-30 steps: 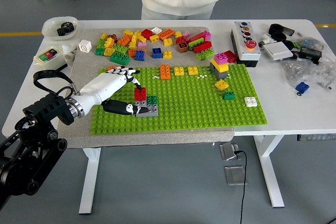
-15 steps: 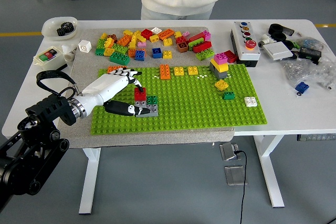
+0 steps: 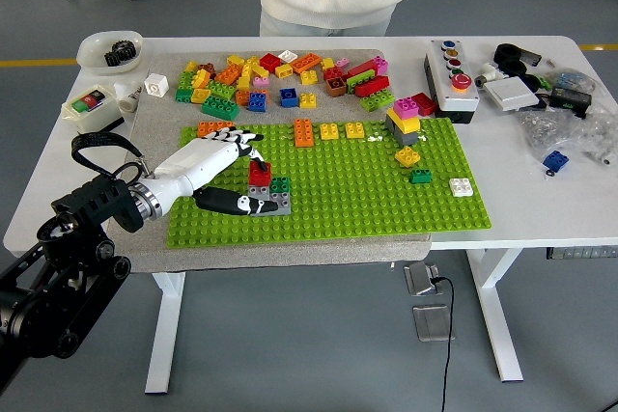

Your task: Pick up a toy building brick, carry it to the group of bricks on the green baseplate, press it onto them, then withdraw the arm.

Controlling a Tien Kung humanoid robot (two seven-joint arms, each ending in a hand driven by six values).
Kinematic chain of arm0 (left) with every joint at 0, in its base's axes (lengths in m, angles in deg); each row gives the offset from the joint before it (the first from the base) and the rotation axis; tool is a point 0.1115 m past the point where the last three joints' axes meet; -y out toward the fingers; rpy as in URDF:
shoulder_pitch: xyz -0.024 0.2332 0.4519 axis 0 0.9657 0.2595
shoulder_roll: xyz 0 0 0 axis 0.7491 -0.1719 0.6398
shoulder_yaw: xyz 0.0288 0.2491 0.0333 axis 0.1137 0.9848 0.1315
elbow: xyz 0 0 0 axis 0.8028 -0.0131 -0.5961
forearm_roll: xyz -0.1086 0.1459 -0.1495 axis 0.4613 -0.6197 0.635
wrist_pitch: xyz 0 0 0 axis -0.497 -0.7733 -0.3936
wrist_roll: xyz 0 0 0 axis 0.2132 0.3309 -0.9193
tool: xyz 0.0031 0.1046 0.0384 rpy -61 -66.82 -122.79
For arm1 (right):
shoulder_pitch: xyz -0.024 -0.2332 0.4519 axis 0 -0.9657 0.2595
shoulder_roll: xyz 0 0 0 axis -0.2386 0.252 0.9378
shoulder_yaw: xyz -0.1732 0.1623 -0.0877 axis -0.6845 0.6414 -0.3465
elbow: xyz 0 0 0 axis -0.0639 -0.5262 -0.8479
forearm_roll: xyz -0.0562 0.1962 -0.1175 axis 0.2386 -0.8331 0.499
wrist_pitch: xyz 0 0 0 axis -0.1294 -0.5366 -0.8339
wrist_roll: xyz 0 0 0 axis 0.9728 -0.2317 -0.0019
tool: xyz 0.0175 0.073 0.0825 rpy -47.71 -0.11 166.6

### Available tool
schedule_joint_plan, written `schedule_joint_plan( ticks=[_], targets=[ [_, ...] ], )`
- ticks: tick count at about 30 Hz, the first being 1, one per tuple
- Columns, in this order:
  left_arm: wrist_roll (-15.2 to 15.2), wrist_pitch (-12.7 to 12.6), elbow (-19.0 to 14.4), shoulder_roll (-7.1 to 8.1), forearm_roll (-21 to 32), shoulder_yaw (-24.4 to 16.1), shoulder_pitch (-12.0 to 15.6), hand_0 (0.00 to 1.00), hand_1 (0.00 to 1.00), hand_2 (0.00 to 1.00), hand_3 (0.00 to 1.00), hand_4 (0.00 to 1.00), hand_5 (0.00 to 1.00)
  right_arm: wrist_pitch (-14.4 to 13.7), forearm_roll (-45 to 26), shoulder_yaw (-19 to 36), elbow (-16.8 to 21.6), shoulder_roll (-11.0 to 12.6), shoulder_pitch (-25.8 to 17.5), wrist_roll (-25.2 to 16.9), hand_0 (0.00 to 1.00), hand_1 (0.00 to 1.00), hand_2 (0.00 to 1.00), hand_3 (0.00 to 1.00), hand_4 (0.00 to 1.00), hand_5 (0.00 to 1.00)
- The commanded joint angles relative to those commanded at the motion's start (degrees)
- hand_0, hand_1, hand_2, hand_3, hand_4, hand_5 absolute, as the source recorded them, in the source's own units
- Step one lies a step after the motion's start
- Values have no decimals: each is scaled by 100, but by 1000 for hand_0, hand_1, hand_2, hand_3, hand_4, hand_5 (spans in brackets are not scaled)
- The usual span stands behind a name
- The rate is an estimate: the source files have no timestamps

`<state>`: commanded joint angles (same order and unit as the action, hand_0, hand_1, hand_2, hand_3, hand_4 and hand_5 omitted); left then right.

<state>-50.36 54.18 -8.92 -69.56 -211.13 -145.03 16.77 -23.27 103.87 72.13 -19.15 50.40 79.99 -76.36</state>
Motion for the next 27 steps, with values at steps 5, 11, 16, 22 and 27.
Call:
schedule_joint_plan(
  ticks=[5, 11, 16, 22, 27],
  targets=[
    [-3, 16, 2, 26, 0, -62, -21, 998, 998, 990, 635, 998, 785, -1, -9, 1, 0, -1, -3, 1, 744, 637, 681, 632, 850, 565],
    [-10, 47, -26, 45, 0, -112, -18, 998, 998, 986, 635, 998, 784, -3, -18, -1, 0, -4, -1, 0, 744, 636, 681, 631, 850, 564],
    [-6, 92, -26, 50, 0, -109, -8, 998, 998, 984, 634, 998, 782, -9, -31, -10, 0, -7, 3, -3, 744, 636, 681, 632, 850, 565],
    [-12, 123, -60, 49, 0, -60, 17, 998, 998, 976, 633, 998, 780, -8, -29, -2, 0, -7, -6, 5, 744, 635, 681, 631, 849, 565],
    [-19, 119, -35, 38, 0, -40, 17, 998, 998, 975, 632, 998, 774, -11, -40, -13, 0, -9, -6, 1, 744, 636, 681, 631, 849, 564]
  ],
)
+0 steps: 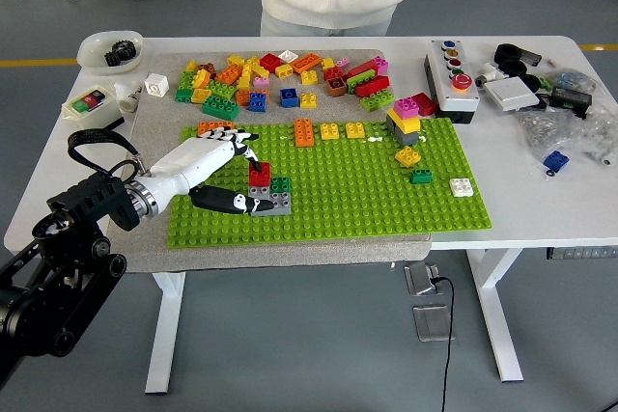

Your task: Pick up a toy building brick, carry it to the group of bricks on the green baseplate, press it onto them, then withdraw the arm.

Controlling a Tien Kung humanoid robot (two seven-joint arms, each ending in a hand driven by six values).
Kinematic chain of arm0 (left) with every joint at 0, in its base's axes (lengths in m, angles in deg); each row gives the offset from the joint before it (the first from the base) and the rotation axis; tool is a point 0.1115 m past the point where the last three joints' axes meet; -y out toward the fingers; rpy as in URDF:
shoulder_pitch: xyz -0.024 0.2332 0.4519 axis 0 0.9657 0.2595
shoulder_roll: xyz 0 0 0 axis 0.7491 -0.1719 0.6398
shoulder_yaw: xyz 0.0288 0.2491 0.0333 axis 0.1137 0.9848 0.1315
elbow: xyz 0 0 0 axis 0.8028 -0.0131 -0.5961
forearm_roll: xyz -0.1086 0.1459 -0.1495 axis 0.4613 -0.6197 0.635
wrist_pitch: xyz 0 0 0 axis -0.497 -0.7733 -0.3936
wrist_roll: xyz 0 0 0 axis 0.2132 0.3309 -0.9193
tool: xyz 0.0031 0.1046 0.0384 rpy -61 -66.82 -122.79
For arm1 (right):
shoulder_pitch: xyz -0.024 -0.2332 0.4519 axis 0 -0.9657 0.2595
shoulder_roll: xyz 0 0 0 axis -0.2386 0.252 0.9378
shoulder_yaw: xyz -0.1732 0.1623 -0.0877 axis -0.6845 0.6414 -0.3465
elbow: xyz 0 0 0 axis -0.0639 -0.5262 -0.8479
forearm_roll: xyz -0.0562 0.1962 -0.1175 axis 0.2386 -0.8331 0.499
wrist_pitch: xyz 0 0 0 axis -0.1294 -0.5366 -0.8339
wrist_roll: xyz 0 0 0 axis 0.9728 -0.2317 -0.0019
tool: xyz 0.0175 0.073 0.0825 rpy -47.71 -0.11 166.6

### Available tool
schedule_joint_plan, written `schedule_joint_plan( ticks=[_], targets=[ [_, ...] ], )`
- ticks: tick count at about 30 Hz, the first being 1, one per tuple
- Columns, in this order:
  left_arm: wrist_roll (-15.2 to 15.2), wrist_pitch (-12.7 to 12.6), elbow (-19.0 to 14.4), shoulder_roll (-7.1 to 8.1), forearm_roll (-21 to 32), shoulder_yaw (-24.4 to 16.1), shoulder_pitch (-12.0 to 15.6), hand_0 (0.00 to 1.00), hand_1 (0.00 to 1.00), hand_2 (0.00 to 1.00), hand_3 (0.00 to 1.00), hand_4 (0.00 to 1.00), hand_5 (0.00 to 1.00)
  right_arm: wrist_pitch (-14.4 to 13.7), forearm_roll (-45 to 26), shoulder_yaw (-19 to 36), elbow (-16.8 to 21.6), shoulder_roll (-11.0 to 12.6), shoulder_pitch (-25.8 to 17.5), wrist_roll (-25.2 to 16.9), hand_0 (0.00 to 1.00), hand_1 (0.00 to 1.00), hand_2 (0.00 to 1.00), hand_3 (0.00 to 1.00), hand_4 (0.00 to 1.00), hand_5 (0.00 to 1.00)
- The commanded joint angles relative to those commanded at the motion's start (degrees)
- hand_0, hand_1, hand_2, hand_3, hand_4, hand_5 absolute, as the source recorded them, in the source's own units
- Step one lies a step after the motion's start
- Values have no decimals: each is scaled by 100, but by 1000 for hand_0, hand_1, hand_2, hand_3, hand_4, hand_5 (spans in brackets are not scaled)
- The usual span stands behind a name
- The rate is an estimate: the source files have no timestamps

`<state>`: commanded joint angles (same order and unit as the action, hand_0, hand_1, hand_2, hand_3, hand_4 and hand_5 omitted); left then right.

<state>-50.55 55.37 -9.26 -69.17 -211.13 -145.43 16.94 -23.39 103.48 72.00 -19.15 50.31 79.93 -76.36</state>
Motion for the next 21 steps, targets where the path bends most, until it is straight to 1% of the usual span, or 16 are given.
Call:
schedule_joint_plan(
  ticks=[14, 20, 21],
  targets=[
    [-13, -33, 124, -18, 0, 1, -76, 998, 998, 976, 632, 998, 769, -11, -15, -17, 0, -7, -4, 5, 744, 636, 681, 632, 849, 564],
    [-33, 13, 151, -32, 0, -102, -64, 998, 998, 973, 632, 998, 768, -16, -23, -28, 0, -12, -13, 5, 745, 635, 681, 633, 849, 563],
    [-35, 23, 135, -15, 0, -96, -70, 998, 998, 973, 632, 998, 768, -16, -18, -26, 0, -12, -19, 8, 745, 635, 681, 633, 849, 563]
  ],
)
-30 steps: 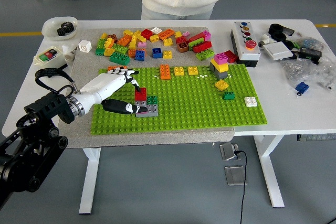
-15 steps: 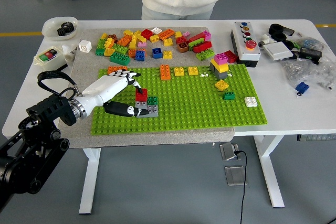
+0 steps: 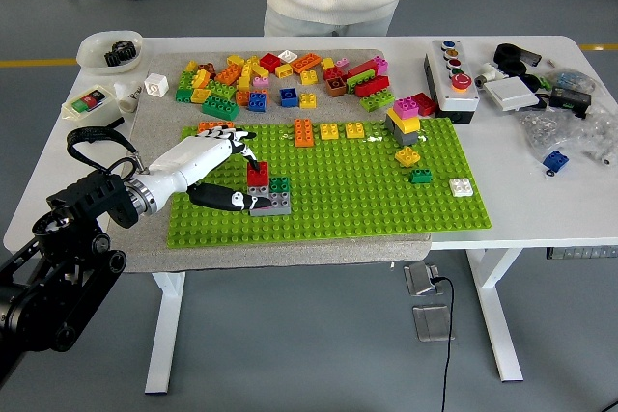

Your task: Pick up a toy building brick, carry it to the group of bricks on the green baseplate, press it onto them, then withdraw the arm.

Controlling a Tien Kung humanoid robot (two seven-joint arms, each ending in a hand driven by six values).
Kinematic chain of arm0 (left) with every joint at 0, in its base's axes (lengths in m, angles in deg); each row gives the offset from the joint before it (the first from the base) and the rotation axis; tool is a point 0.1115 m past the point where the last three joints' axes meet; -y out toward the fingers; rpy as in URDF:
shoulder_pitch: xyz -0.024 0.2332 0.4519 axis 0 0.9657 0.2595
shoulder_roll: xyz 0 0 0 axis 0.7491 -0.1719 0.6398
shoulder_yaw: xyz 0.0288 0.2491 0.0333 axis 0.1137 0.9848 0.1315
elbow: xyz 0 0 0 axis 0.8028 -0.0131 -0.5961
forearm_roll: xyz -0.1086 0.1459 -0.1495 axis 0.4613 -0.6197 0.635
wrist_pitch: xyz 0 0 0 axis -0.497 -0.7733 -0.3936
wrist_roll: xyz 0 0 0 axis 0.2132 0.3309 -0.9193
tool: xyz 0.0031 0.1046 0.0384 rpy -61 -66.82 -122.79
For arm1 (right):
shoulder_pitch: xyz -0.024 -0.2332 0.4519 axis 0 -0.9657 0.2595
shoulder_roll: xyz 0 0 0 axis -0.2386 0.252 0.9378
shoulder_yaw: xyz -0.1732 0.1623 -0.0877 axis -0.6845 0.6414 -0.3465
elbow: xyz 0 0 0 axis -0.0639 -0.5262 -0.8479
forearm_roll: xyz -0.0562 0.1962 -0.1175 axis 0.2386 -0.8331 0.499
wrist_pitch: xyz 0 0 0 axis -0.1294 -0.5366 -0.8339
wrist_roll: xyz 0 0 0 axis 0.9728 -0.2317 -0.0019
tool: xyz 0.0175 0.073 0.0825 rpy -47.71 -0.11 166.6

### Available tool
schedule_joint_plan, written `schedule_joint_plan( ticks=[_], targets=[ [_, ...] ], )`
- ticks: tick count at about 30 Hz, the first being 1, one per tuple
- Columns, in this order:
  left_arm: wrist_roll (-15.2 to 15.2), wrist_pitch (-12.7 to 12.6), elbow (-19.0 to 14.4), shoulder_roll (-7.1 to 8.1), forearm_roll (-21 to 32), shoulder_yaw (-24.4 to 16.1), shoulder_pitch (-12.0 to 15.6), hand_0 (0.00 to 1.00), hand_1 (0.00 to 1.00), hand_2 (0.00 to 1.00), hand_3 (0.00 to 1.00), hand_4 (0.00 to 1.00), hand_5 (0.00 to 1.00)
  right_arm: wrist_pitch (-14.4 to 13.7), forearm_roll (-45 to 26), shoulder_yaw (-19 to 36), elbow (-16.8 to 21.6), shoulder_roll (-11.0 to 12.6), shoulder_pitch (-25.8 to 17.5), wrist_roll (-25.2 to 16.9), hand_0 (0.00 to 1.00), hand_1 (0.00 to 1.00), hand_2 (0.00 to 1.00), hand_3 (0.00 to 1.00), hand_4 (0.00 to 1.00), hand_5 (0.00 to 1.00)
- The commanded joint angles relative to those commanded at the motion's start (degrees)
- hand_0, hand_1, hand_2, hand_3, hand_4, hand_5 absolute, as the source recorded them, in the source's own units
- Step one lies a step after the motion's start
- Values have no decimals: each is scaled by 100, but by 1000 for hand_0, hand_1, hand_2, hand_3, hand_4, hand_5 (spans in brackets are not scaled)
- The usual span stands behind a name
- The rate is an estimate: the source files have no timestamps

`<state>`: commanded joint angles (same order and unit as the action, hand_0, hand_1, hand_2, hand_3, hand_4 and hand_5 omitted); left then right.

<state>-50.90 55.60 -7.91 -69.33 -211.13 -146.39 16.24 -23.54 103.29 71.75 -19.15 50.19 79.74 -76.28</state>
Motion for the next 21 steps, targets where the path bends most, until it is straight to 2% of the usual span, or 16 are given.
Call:
schedule_joint_plan(
  ticks=[21],
  targets=[
    [-40, 169, -93, 19, 0, 134, 50, 998, 998, 956, 629, 998, 764, -11, -14, -24, 0, -6, -6, -1, 745, 634, 681, 634, 850, 566]
  ],
)
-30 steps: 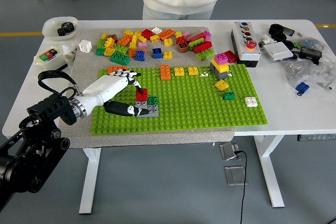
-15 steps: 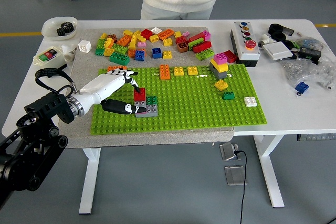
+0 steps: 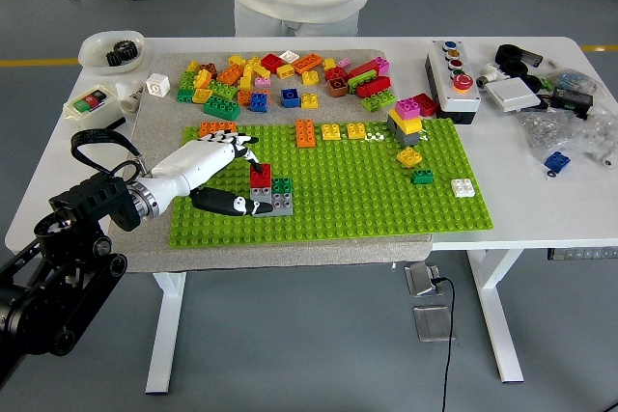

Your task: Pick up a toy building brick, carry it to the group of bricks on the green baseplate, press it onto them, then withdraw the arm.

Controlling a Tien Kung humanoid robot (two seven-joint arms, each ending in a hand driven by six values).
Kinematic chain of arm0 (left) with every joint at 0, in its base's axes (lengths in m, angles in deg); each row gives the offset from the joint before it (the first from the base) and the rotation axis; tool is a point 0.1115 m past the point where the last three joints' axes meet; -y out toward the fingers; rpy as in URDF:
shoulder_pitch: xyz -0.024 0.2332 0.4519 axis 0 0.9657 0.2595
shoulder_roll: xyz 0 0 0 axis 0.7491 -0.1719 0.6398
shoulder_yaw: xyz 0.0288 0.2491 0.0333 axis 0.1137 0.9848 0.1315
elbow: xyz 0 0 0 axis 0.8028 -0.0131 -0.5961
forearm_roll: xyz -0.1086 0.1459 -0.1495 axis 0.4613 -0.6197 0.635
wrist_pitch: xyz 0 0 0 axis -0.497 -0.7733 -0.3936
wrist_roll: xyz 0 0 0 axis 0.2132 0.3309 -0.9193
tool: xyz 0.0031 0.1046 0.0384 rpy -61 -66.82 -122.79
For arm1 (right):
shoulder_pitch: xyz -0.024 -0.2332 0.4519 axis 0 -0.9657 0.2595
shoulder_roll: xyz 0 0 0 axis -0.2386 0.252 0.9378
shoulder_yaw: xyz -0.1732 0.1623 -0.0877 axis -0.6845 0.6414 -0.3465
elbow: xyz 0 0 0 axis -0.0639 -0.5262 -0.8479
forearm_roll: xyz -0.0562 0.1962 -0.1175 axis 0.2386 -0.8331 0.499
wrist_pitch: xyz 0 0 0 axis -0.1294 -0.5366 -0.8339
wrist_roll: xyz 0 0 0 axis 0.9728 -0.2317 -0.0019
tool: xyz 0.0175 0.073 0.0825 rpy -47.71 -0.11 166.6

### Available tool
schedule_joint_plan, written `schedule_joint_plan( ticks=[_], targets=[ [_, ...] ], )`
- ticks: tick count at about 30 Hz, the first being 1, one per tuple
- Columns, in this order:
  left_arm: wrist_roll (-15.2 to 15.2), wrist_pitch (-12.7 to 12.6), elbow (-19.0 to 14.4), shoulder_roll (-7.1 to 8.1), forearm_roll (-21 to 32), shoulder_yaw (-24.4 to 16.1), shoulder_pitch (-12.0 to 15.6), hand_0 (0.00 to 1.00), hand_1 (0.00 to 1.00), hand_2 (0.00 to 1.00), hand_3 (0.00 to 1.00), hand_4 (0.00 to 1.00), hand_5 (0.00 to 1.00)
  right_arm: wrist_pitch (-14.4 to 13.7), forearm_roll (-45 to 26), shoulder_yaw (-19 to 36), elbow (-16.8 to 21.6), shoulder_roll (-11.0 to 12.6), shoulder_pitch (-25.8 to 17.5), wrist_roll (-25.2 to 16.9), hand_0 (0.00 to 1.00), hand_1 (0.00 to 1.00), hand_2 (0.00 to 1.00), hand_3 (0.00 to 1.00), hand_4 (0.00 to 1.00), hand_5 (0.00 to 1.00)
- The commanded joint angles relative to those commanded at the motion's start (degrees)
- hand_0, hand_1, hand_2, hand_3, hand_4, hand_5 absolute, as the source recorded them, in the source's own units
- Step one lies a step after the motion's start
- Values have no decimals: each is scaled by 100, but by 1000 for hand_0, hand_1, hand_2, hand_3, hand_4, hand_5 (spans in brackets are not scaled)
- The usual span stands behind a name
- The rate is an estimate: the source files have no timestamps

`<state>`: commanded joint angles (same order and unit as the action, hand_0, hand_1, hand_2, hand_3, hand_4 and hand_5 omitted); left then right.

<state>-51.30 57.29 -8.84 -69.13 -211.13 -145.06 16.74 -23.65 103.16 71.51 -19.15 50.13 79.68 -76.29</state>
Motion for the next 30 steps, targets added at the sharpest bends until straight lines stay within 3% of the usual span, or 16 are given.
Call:
schedule_joint_plan(
  ticks=[6, 20, 22, 23, 24, 29, 30],
  targets=[
    [20, -87, -13, 3, 0, -71, -14, 998, 998, 953, 629, 998, 762, 0, 7, 13, 0, 0, -5, 3, 745, 635, 681, 634, 850, 567],
    [32, -320, -429, -1, 62, -428, -157, 998, 998, 937, 630, 998, 758, 0, -10, 12, 0, 4, 9, 2, 745, 637, 681, 635, 851, 567],
    [26, -406, -450, 3, 144, -428, -189, 998, 998, 937, 630, 998, 758, 0, -12, 14, 0, 5, 14, 2, 745, 637, 681, 635, 851, 567],
    [32, -464, -455, 6, 207, -422, -208, 998, 955, 891, 706, 998, 760, 1, -9, 19, 0, 6, 17, 3, 744, 637, 681, 635, 852, 569],
    [37, -525, -457, 10, 260, -420, -222, 998, 955, 891, 706, 998, 760, 2, -7, 22, 0, 8, 19, 3, 744, 637, 681, 635, 852, 569],
    [136, -1074, -467, 51, 697, -488, -289, 998, 955, 891, 706, 998, 760, 7, 0, 45, 0, 18, 29, 3, 744, 637, 681, 635, 852, 569],
    [169, -1169, -480, 71, 804, -514, -305, 998, 878, 832, 771, 998, 760, 8, 3, 53, 0, 21, 31, 4, 744, 637, 682, 634, 852, 569]
  ],
)
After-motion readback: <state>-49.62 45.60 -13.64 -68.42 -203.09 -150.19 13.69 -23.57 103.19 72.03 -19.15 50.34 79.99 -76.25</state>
